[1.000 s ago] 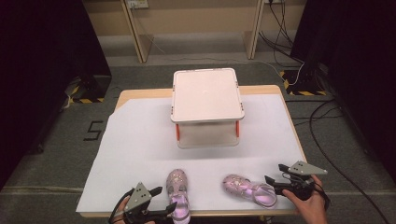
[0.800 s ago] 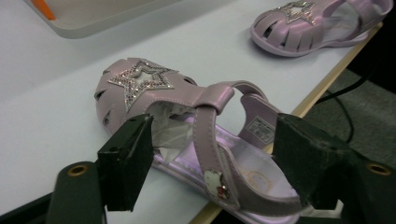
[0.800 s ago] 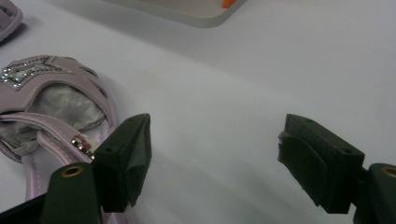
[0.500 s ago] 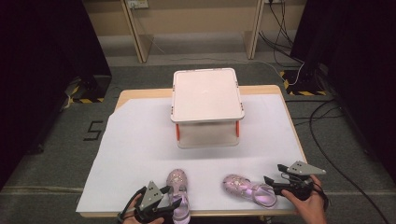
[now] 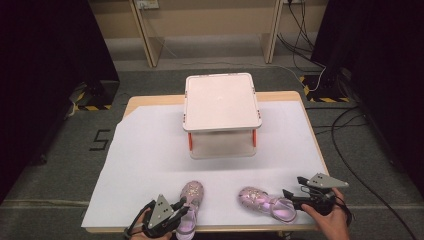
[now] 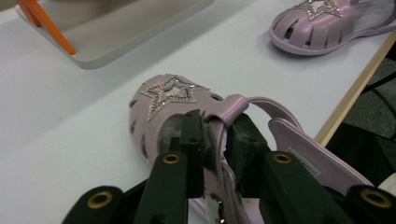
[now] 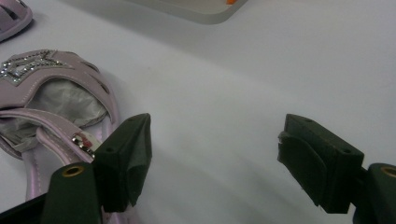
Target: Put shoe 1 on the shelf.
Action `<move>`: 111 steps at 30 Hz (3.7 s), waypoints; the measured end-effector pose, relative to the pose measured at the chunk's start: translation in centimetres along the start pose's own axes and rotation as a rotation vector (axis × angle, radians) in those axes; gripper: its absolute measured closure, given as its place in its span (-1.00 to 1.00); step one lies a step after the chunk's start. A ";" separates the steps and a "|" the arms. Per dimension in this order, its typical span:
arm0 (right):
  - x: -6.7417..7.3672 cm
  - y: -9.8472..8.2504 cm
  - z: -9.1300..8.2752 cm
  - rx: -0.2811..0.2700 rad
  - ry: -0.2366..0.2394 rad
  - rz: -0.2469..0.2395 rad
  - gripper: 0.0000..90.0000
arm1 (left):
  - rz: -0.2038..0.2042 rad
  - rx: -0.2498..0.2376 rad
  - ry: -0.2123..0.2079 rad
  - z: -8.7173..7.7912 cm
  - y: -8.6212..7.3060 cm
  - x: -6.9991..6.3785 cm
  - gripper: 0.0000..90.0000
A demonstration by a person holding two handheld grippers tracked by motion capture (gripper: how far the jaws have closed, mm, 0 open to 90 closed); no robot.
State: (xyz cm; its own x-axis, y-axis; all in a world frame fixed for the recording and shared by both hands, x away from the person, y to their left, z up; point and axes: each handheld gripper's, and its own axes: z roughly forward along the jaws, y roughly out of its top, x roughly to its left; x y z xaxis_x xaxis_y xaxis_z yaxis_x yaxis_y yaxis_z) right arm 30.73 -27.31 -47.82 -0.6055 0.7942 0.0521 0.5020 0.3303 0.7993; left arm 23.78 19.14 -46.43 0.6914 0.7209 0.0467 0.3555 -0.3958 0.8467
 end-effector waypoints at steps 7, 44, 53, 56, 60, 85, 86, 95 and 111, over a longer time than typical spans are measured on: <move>-0.1 -0.1 0.0 0.002 0.000 0.003 -0.43 | 0.034 -0.016 0.010 0.0 0.9 0.5 0.83; -0.5 -0.1 -0.3 -0.025 -0.013 0.018 -0.43 | 0.046 -0.095 0.172 9.6 8.3 5.8 0.84; -0.5 -0.1 -0.3 -0.022 -0.009 0.015 -0.43 | 0.062 -0.075 0.245 12.6 9.0 6.9 0.84; -0.5 -0.1 -0.3 -0.021 -0.009 0.015 -0.43 | 0.068 -0.065 0.257 13.4 9.1 7.1 0.83; -0.5 -0.1 -0.3 -0.018 -0.007 0.012 -0.43 | 0.065 -0.062 0.270 14.3 9.2 7.3 0.83; -0.3 -0.2 -0.1 -0.006 -0.002 0.006 -0.43 | -0.048 -0.104 0.229 12.1 9.6 7.3 -0.18; -0.3 -0.2 -0.1 -0.008 -0.002 0.004 -0.43 | -0.056 -0.108 0.209 11.7 9.6 7.1 -0.21; -0.4 -0.1 -0.3 -0.025 -0.013 0.010 -0.43 | -0.083 -0.069 0.115 9.8 7.4 5.5 -0.39; -0.3 -0.1 -0.3 -0.029 -0.012 0.009 -0.43 | -0.048 0.066 0.124 12.7 4.7 5.6 -0.03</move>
State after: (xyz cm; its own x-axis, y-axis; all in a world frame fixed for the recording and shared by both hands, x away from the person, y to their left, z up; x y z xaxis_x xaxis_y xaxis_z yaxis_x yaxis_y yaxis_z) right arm 30.68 -27.76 -47.68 -0.5933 0.8033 0.0522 0.4893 0.3084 0.8157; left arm 37.36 14.09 -48.91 0.5912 0.8030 0.0754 0.4299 -0.3928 0.8130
